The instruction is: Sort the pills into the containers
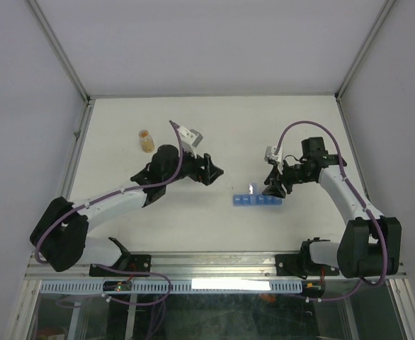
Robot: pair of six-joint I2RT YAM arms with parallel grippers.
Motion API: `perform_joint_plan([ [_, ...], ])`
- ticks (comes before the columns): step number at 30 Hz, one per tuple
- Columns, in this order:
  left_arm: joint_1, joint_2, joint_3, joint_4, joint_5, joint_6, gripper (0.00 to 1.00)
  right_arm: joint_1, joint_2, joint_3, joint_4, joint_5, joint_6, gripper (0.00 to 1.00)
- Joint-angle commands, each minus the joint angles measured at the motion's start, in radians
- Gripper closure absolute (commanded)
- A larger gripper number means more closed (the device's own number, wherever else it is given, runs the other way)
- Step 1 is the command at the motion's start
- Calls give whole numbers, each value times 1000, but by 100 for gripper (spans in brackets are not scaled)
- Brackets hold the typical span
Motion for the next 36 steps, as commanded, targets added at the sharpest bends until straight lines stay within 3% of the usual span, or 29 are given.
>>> perform_joint_plan([
  [1, 97, -130, 56, -89, -214, -56, 12, -4, -43, 22, -1, -34, -14, 53],
  [3, 150, -165, 62, -103, -257, -67, 2, -4, -47, 23, -2, -36, -12, 52],
  [11, 402, -137, 134, -158, -273, -170, 1, -4, -59, 26, -4, -35, -11, 53],
  [14, 449, -123, 136, -155, -298, -215, 1, -4, -62, 28, -6, -37, -11, 52],
  [20, 444, -55, 141, -239, -307, -235, 1, -4, -58, 28, -8, -39, -12, 52],
  [26, 291, 32, 209, -381, -688, -158, 1, -3, -55, 31, -16, -47, -16, 52],
  [36, 231, 186, 284, -482, -793, -140, 2, -3, -51, 29, -15, -44, -17, 52],
])
